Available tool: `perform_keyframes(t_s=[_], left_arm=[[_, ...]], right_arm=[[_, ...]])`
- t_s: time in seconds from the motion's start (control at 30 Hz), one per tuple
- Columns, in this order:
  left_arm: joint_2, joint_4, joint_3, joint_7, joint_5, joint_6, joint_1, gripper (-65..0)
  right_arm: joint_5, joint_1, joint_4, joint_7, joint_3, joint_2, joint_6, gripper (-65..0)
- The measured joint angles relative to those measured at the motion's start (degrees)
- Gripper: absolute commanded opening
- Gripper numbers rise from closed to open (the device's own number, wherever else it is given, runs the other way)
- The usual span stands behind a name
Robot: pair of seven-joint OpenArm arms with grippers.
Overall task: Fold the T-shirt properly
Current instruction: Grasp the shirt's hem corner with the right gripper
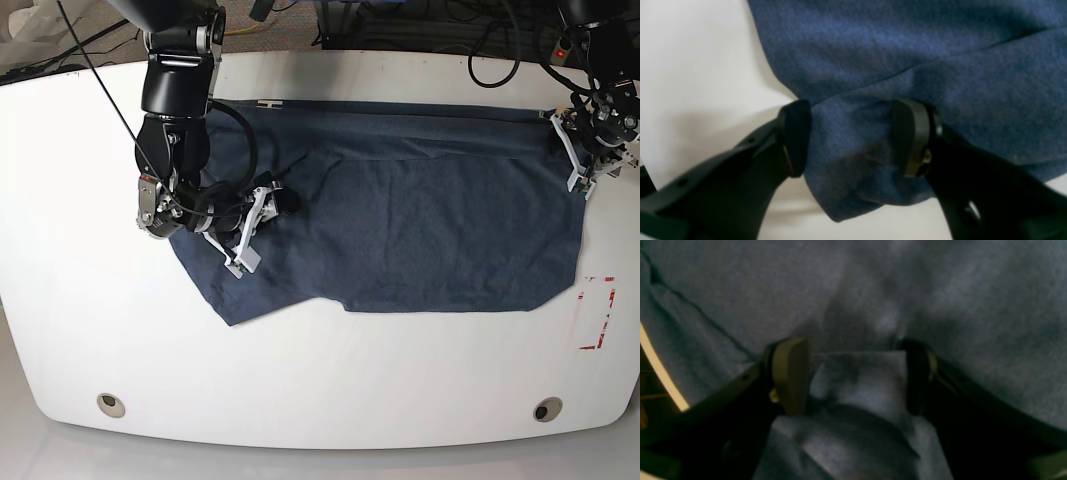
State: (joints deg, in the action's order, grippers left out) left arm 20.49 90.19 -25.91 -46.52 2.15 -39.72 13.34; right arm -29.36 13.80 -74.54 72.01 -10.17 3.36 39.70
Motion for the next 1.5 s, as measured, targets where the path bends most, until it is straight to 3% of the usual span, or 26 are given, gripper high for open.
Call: perform_keyframes(t_s=[0.13,0.37,0.77,0.8,0.9,1.23,1.5], left_arm=[[-0.07,0.0,0.0,-0.02,-0.24,0.02,0.0,-29.2],[-0.09,0.0,0.0,0.04,-0.02,0.02,0.0,-29.2],[0.02,0.0,0.04,0.04,-0.02,0.02,0.0,-29.2],[0.04,0.0,0.07,0.04,0.0,0.0,-0.02,-29.2],[0.02,0.0,0.04,0.04,0.0,0.02,0.0,-29.2],[0.0,0.0,0.04,0.04,0.0,0.02,0.0,-29.2],[0.02,0.0,0.04,-0.02,0.0,0.02,0.0,-29.2]], right_arm=[[0.0,-0.04,-0.02,0.0,-0.33,0.44,0.0,-26.3],[0.46,-0.11,-0.02,0.22,-0.26,0.31,-0.02,-45.5],[0.66,-2.6,-3.56,0.52,-0.33,0.48,-0.02,-47.9],[0.68,-2.89,-4.17,0.59,-0.35,0.48,-0.02,-49.8],[0.48,-3.52,-6.23,0.17,-0.33,0.57,0.0,-64.2],[0.68,-3.39,-6.54,0.2,-0.31,0.76,-0.02,-65.0],[0.68,2.1,-6.75,0.17,-0.26,0.94,-0.02,-65.0]])
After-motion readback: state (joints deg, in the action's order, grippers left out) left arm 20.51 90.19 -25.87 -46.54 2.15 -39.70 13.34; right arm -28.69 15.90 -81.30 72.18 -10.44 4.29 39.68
